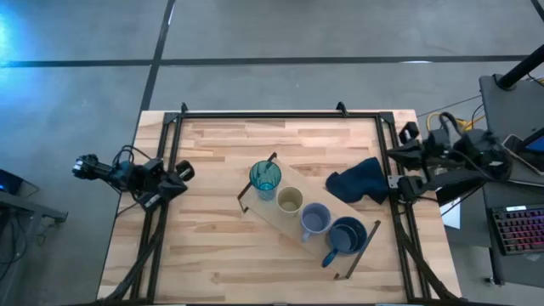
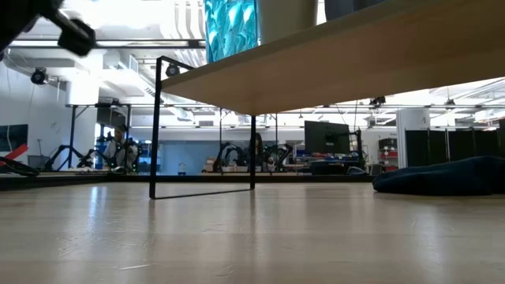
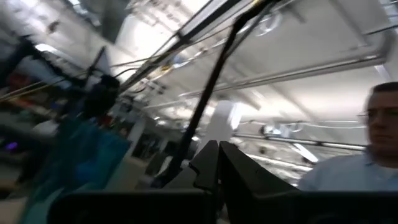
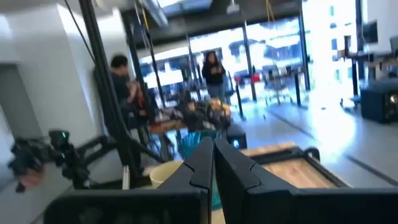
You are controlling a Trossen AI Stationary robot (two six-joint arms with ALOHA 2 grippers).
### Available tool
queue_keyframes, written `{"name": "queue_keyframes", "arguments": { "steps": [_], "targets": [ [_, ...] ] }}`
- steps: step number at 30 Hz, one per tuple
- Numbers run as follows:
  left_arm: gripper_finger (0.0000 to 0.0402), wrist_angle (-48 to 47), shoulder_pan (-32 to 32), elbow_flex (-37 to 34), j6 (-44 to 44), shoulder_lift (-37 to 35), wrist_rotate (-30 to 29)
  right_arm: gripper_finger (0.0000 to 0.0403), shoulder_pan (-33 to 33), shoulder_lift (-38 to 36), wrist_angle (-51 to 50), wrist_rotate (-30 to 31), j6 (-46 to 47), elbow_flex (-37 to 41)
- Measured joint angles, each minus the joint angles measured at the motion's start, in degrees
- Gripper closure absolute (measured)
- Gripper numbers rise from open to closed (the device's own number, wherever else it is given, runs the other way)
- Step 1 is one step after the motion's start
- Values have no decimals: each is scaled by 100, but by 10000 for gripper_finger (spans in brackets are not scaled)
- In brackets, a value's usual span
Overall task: Stack small to large cups/mugs on shelf
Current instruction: Return to Home Position
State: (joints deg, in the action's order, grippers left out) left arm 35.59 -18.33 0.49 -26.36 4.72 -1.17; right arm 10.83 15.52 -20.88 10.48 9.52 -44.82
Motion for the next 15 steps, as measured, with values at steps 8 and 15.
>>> {"name": "queue_keyframes", "arguments": {
  "steps": [8,15],
  "targets": [
    [402,-652,0,-4,-12,-229,-1427,394,0,-1560,76,-54,239,1040],
    [402,-1204,0,-7,-23,-118,-1239,394,2,-1532,373,-228,197,1571]
  ]
}}
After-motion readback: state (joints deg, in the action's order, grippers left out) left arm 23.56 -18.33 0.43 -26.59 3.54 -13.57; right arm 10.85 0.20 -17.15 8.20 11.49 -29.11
